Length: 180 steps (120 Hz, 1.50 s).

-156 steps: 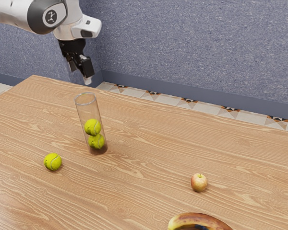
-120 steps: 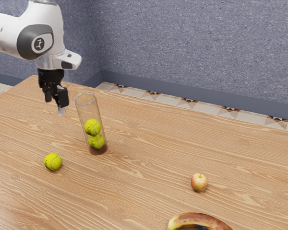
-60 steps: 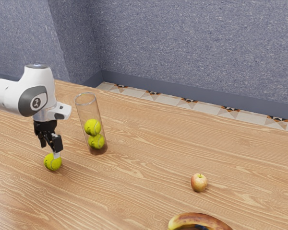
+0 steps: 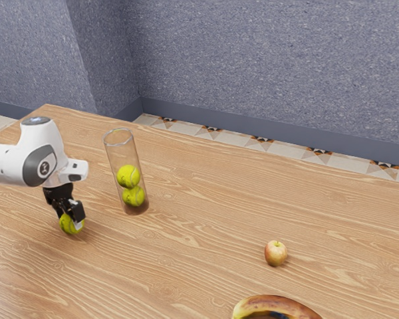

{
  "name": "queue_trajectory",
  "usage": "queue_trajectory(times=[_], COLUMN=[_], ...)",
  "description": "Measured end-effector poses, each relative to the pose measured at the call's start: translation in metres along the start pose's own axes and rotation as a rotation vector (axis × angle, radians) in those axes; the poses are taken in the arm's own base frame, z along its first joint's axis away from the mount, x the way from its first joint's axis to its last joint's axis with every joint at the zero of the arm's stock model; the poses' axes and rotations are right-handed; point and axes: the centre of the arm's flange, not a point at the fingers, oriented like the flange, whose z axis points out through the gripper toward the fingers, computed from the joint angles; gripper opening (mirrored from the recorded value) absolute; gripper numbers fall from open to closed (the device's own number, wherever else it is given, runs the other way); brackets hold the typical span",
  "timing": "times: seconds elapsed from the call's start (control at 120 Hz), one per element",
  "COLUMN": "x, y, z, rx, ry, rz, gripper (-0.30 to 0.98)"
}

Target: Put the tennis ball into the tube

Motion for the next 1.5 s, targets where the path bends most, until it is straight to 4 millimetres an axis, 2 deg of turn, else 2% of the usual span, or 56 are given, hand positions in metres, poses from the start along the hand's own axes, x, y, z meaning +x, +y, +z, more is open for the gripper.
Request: queue_trajectory(times=[0.133, 0.192, 0.367, 0.5, 0.625, 0.708, 0.783, 0.95, 1.325, 1.408, 1.5], x=[0.001, 0.002, 0.007, 0.006, 0.024, 0.036, 0.048, 0.072, 0.086, 0.087, 0.082], y=[-0.002, 0.0, 0.023, 0.042, 0.063, 0.08, 0.09, 0.093, 0.095, 0.094, 0.103], z=[0.001, -0.011, -0.1, -0.181, -0.265, -0.297, -0.305, -0.294, -0.291, -0.328, -0.333], rx=[0.002, 0.019, 0.119, 0.179, 0.22, 0.226, 0.212, 0.165, 0.138, 0.134, 0.107], ry=[0.018, 0.035, 0.136, 0.268, 0.424, 0.489, 0.509, 0.504, 0.498, 0.481, 0.392], rz=[-0.008, -0.004, 0.01, -0.025, -0.022, -0.002, 0.013, 0.026, 0.062, 0.071, 0.091], gripper=[0.42, 0.34, 0.23, 0.2, 0.18, 0.18, 0.2, 0.38, 0.61, 0.63, 0.65])
